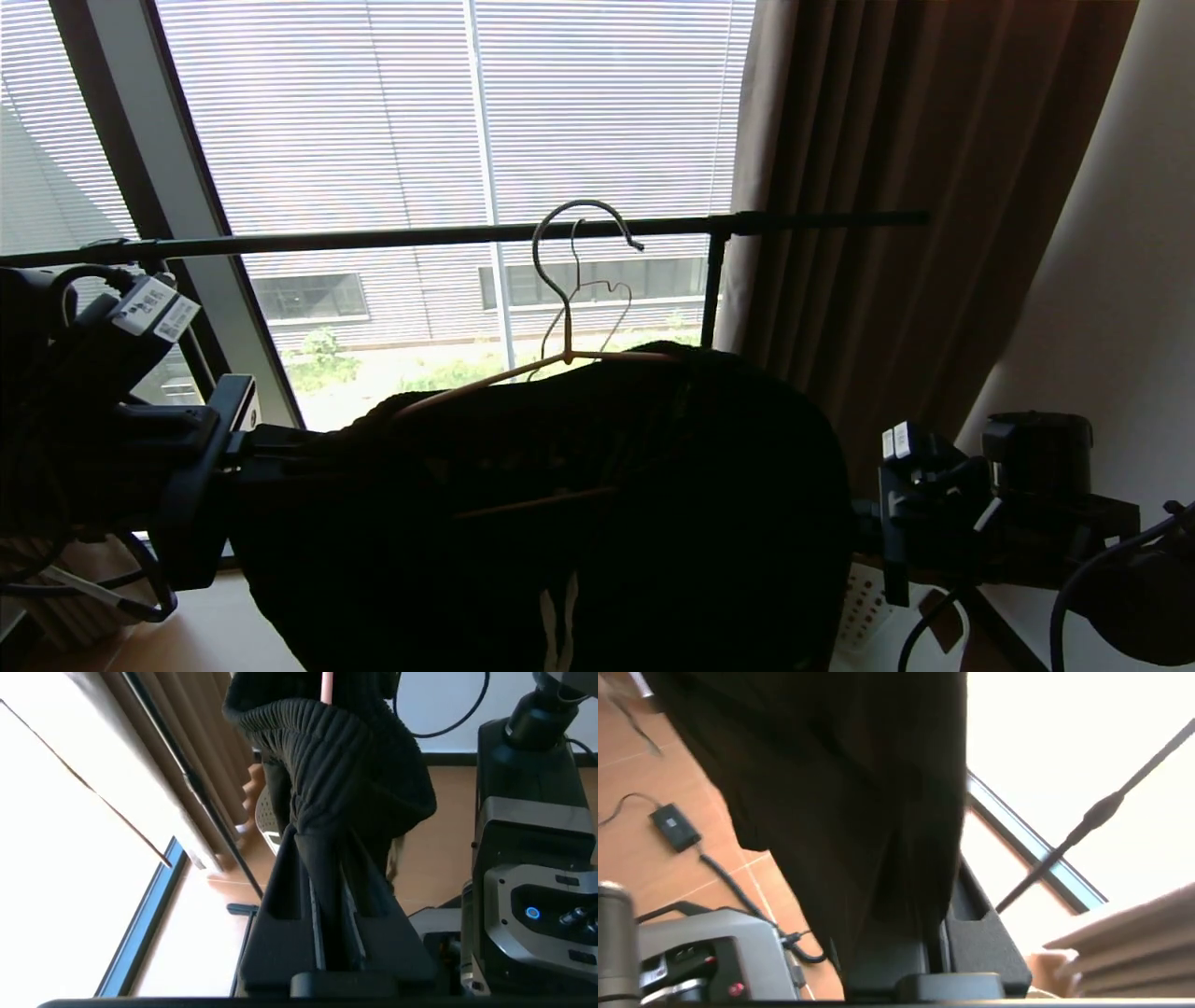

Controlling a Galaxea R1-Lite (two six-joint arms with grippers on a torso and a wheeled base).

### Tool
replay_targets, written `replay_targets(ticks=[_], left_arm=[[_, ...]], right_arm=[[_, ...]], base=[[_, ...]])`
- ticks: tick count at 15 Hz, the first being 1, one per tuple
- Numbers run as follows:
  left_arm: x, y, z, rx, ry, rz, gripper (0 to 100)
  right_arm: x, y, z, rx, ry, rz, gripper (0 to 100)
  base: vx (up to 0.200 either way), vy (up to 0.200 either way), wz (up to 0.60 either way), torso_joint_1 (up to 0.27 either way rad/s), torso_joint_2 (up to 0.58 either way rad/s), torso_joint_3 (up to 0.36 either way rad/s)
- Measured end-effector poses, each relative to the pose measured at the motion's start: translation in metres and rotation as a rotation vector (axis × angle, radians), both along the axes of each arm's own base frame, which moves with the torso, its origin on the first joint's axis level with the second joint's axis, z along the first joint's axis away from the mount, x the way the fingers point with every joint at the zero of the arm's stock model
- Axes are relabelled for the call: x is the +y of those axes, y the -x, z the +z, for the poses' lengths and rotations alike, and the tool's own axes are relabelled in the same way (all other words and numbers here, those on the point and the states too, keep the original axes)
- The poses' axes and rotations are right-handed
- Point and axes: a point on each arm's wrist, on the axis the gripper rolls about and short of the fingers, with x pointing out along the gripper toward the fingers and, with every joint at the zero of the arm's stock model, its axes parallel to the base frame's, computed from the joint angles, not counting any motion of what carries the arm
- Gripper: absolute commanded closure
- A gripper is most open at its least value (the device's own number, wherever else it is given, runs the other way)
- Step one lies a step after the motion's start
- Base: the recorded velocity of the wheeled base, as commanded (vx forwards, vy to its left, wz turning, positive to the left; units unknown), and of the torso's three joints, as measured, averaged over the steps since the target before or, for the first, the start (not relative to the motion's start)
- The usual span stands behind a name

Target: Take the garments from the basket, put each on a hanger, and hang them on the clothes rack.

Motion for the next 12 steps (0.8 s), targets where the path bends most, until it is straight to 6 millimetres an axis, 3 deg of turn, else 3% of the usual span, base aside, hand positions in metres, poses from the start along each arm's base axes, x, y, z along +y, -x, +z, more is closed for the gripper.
replay_targets(ticks=[3,6,7,12], left_arm=[[0.008,0.000,0.001,0.001,0.008,0.032,100],[0.012,0.001,-0.003,0.015,0.008,0.050,100],[0.012,0.001,-0.004,0.027,0.010,0.053,100],[0.024,0.003,-0.012,0.074,0.014,0.125,100]], right_arm=[[-0.013,-0.010,-0.006,0.011,0.001,-0.050,100],[-0.013,-0.009,-0.009,0.025,0.004,-0.050,100],[-0.011,-0.007,-0.009,0.022,0.010,-0.042,0],[-0.003,0.007,0.005,-0.055,0.029,0.005,0]], base=[[0.000,0.000,0.00,0.000,0.00,0.000],[0.000,0.000,0.00,0.000,0.00,0.000],[0.000,0.000,0.00,0.000,0.00,0.000],[0.000,0.000,0.00,0.000,0.00,0.000]])
